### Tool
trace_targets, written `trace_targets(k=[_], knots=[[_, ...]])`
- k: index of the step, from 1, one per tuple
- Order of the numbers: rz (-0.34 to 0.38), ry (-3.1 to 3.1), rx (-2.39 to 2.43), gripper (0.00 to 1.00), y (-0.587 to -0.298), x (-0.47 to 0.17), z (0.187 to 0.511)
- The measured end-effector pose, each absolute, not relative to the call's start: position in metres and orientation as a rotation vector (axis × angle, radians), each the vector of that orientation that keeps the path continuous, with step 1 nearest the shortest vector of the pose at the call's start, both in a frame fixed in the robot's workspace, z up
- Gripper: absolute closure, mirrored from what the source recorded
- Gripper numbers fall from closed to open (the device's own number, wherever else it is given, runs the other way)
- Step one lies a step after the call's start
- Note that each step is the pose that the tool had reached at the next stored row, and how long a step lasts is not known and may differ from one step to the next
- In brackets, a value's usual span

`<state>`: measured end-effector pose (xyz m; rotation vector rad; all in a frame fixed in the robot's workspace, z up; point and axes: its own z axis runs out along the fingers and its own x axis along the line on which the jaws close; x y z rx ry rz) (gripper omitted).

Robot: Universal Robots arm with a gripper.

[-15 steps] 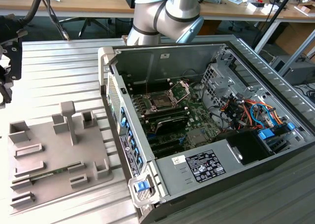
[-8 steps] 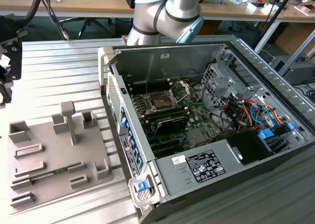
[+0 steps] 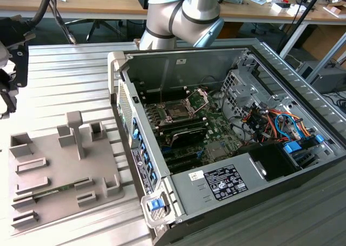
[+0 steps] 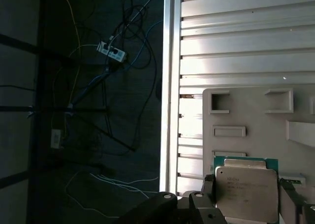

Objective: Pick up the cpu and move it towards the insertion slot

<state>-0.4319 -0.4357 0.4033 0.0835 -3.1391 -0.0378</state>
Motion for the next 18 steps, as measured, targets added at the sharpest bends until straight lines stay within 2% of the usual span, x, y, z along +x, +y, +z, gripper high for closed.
trace_targets(k=[18], knots=[[-0.038,-3.139,0.083,0.45,-0.436,-0.416,0.403]])
